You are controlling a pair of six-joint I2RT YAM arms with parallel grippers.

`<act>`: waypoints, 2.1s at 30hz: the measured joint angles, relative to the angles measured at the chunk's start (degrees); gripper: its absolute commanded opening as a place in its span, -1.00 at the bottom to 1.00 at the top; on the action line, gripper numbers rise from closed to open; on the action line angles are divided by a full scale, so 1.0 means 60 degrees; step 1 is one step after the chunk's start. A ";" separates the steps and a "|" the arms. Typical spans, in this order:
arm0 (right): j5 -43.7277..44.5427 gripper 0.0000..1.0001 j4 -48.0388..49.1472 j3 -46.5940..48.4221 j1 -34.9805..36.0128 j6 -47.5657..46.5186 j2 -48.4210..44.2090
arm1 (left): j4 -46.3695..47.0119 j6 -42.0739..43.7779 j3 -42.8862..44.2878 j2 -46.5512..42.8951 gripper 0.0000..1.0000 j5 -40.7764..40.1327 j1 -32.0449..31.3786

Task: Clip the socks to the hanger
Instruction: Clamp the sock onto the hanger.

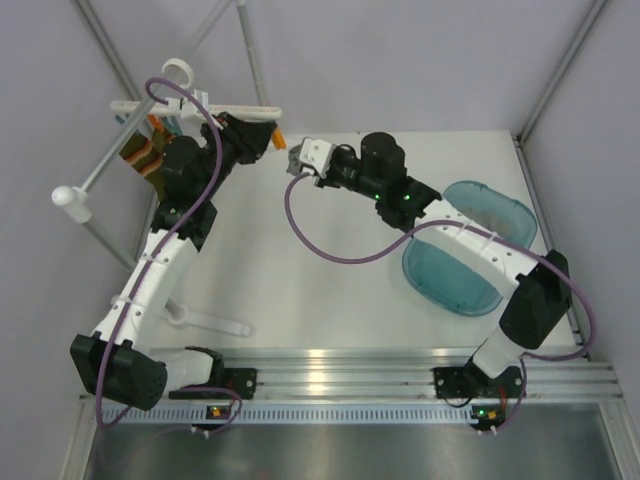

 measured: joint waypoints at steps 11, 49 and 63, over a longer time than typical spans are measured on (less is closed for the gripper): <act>-0.0127 -1.00 -0.0554 0.1228 0.0127 0.0834 0.0831 | 0.0007 0.0000 -0.0153 0.0000 -1.00 0.0033 0.0029; -0.0481 -1.00 -0.2692 0.3166 0.0127 0.1290 0.1730 | 0.0007 0.1013 -0.0339 -0.0062 -1.00 0.0372 0.0124; -0.0659 -1.00 -0.2769 0.3209 0.0127 0.1504 0.1759 | 0.0004 0.1195 -0.0455 -0.0062 -0.99 0.0117 0.0124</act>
